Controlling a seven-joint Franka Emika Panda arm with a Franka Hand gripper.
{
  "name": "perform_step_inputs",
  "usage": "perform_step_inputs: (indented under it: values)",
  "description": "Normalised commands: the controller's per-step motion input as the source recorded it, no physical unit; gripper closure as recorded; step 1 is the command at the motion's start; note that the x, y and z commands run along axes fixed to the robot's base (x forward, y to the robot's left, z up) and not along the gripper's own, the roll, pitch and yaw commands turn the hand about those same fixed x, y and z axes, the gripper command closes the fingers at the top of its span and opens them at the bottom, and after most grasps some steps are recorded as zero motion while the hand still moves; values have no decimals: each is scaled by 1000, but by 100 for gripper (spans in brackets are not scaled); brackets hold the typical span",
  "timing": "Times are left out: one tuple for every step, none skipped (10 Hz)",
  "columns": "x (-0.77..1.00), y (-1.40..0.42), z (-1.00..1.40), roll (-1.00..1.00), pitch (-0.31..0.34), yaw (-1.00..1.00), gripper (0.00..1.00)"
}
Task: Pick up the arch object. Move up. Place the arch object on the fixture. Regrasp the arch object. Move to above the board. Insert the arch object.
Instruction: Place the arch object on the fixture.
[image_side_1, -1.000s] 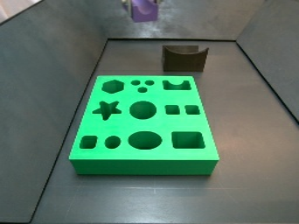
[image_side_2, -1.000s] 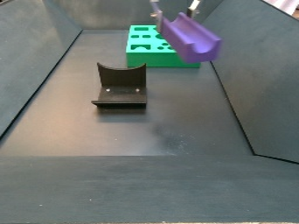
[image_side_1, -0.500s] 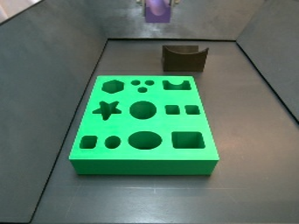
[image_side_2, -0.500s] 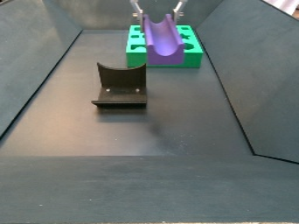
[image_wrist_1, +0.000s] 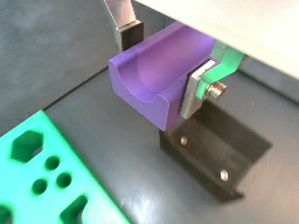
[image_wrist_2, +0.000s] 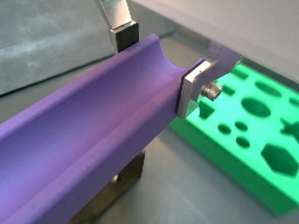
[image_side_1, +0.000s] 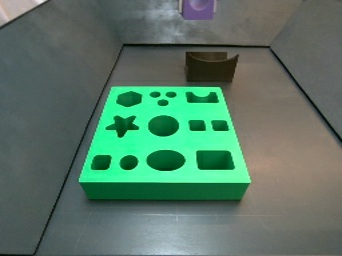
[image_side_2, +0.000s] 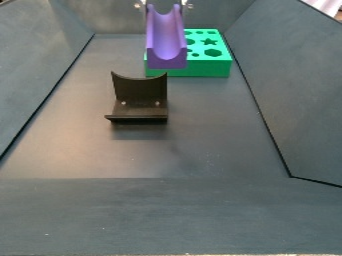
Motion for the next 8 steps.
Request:
perform_step_inputs:
  values:
    - [755, -13, 54, -1000, 22, -27, 100]
    - [633, 12, 32, -1000, 37, -33, 100]
    - [541, 24, 13, -1000, 46, -37, 100]
    - [417, 30, 1, -1000, 59, -44, 100]
    - [353, 33, 0, -1000, 66, -48, 100]
    - [229, 37, -3, -1000, 79, -61, 100]
    - [137, 38, -8, -1000, 90, -72, 100]
    - [58, 39, -1, -1000, 89, -94, 100]
